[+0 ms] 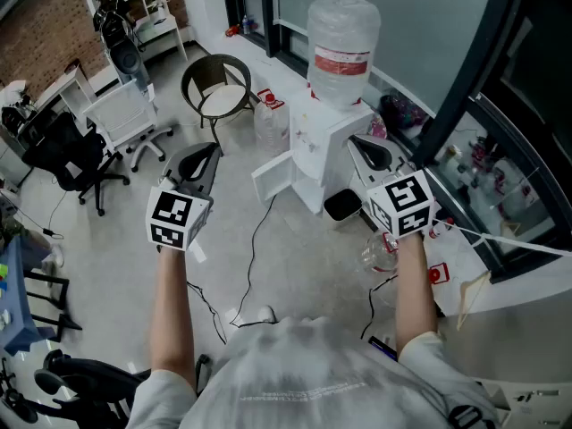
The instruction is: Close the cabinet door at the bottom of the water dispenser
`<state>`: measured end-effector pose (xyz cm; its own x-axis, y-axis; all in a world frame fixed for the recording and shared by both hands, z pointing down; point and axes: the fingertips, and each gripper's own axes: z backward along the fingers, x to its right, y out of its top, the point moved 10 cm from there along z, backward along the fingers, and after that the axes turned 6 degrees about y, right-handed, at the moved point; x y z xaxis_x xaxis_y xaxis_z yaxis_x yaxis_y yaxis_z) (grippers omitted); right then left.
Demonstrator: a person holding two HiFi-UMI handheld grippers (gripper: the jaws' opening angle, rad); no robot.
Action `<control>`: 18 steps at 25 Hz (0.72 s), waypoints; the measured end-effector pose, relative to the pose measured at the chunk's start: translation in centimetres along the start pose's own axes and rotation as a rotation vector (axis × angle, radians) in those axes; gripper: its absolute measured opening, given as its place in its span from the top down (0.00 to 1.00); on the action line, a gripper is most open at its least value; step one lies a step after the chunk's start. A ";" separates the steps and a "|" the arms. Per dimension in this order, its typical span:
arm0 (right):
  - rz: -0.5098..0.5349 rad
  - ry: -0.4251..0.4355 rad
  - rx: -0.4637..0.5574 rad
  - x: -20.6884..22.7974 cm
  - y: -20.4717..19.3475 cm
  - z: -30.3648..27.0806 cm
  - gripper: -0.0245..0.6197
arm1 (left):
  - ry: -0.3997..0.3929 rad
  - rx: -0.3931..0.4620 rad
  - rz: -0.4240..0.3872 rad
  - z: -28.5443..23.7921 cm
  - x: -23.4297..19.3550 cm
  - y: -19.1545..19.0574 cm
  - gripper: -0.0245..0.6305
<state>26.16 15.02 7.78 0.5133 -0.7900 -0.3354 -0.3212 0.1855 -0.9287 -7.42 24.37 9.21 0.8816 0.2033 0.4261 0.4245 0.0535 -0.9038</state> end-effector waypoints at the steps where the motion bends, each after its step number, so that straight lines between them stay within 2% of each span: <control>1: 0.000 0.001 -0.001 0.1 -0.2 0.1 0.92 | 0.002 -0.004 -0.013 0.0 0.3 0.1 0.93; 4: -0.012 -0.009 0.005 0.4 -0.7 0.4 0.92 | 0.003 -0.011 -0.030 -0.2 1.0 0.0 0.93; 10: -0.077 -0.036 0.025 1.5 -2.0 -0.7 0.92 | -0.005 -0.020 -0.003 -0.9 1.2 -1.3 0.93; 18: -0.043 -0.008 -0.027 2.0 -3.4 -7.6 0.92 | -0.019 -0.026 0.020 -5.2 -3.3 -5.5 0.93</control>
<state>22.26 8.38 11.42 0.5338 -0.7920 -0.2962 -0.3194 0.1355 -0.9379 -11.57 18.33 12.94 0.8859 0.2222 0.4071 0.4125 0.0237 -0.9106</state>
